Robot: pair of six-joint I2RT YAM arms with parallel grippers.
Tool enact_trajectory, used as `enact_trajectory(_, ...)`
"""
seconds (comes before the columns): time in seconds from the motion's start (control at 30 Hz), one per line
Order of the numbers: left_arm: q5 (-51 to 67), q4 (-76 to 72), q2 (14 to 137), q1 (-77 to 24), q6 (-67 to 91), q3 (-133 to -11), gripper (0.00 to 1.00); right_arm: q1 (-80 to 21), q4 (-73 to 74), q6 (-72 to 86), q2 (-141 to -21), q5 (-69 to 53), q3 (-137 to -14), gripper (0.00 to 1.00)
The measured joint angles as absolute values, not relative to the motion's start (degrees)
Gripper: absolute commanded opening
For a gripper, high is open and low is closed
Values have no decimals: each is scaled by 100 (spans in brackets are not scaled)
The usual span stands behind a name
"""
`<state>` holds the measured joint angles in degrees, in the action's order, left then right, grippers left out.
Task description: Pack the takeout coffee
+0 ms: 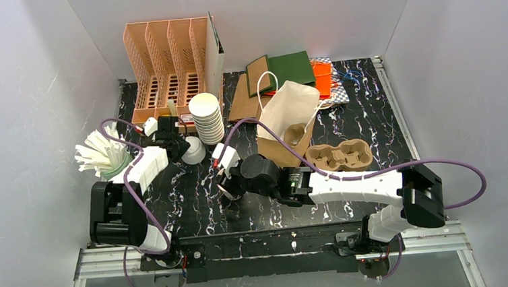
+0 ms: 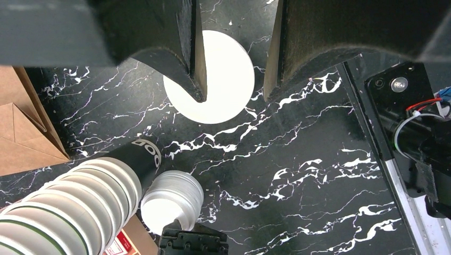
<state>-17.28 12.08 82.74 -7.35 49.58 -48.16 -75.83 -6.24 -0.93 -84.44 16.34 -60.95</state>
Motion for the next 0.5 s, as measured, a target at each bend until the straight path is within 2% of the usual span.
enact_trajectory(0.17, -1831, 1253, 8305, -735, 5035, -4890, 24, -7583, -624, -134, -8381, 1636, -6064, 52)
enact_trajectory(0.33, -1955, 1391, 8224, -735, 5068, -4890, 9, -7583, -613, -154, -8372, 1638, -6010, 52)
enact_trajectory(0.5, -2040, 1457, 8103, -735, 5074, -4893, 9, -7583, -615, -154, -8372, 1638, -6010, 52)
